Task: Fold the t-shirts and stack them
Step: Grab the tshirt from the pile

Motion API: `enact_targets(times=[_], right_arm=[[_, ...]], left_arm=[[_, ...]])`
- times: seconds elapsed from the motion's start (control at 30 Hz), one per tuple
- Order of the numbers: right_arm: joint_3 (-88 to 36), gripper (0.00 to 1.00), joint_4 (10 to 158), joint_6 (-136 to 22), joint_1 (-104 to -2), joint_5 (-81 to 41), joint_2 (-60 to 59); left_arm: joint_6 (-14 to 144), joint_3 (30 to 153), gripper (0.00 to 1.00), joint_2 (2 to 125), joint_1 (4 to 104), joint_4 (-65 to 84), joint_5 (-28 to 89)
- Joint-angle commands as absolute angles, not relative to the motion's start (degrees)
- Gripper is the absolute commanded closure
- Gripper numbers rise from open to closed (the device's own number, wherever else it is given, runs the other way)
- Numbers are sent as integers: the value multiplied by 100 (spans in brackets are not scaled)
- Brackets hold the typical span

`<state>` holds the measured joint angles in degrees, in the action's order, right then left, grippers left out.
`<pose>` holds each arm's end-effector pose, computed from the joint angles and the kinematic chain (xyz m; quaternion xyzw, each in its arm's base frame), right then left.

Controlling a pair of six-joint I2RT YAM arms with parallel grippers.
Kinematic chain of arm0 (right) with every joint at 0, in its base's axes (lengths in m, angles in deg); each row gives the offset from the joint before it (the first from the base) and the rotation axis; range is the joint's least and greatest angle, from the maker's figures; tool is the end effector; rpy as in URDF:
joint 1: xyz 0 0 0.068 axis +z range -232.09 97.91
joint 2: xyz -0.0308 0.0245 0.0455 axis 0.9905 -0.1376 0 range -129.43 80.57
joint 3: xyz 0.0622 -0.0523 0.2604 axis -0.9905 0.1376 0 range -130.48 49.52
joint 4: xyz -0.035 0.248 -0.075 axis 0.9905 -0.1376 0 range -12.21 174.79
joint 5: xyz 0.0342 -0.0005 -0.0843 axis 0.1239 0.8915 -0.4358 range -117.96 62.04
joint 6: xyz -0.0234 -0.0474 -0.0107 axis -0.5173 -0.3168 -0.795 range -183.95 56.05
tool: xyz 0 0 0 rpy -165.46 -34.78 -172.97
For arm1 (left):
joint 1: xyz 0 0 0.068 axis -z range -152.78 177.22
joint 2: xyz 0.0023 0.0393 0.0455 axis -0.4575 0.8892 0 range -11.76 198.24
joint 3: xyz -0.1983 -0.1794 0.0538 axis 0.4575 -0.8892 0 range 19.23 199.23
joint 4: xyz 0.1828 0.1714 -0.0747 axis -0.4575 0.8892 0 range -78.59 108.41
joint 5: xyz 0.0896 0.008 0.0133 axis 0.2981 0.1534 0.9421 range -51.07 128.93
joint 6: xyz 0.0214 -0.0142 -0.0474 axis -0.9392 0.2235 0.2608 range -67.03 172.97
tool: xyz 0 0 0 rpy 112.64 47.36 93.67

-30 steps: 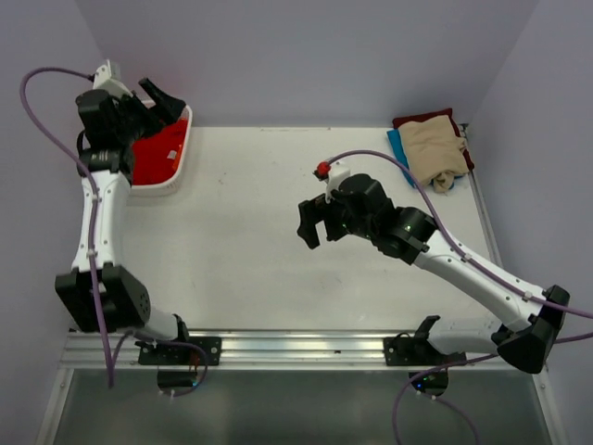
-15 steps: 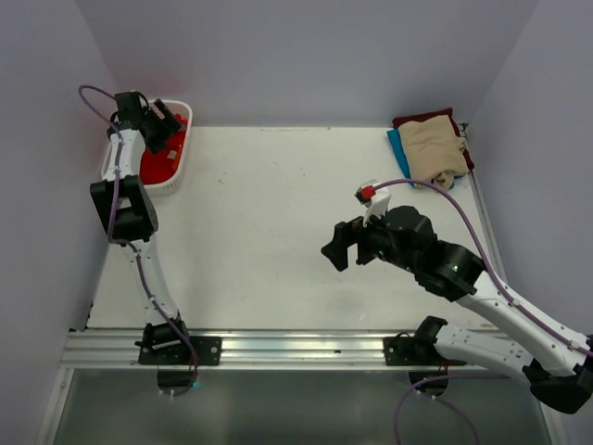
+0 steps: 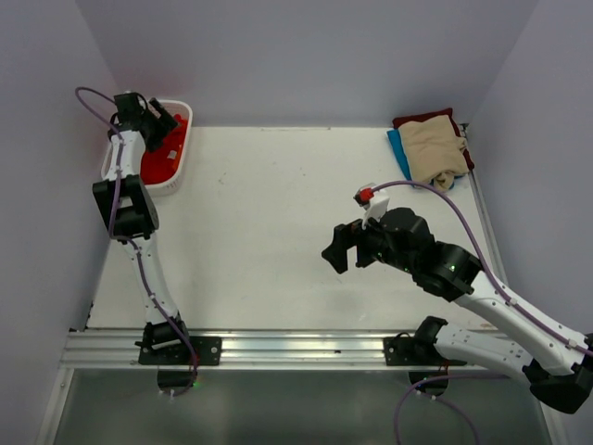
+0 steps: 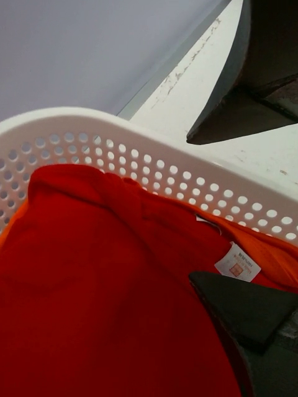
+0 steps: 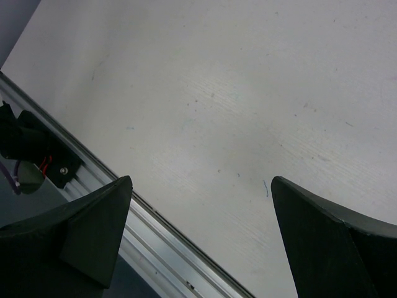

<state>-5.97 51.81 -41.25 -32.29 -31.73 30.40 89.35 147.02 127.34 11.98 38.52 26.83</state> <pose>0.1222 0.1408 0.3478 -0.1838 0.8353 0.2832 0.4338 0.5393 0.1392 0.2295 -0.3486 0.8260 -0.1726 0.4078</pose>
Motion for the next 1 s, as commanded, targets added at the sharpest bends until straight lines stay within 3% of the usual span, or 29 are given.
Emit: enact_targets(times=[0.0, 0.4, 0.5, 0.53, 0.63, 0.83, 0.97], right_arm=[[-735, 1, 5113, -4039, -3226, -3270, 3074], [-744, 1, 5139, -3934, -3217, -3349, 2968], [-735, 1, 5104, -3916, -3225, -3402, 2951], [-726, 1, 5095, -3908, -3217, -3420, 2968], [-700, 1, 5060, -3899, -3225, -3429, 2994], [-638, 1, 5060, -3890, -3225, -3490, 3082], [-577, 1, 5086, -3890, -3217, -3508, 3100]], left_arm=[[8874, 14632, 14, 12912, 1202, 3628, 3049], [8830, 14623, 24, 13184, 1193, 3821, 3304], [8821, 14606, 42, 13272, 1193, 3857, 3208], [8830, 14597, 58, 13273, 1193, 3848, 3138], [8847, 14562, 84, 13282, 1193, 3796, 3059], [8839, 14430, 100, 13159, 1184, 3664, 2962], [8804, 14107, 100, 12931, 1184, 3269, 2646]])
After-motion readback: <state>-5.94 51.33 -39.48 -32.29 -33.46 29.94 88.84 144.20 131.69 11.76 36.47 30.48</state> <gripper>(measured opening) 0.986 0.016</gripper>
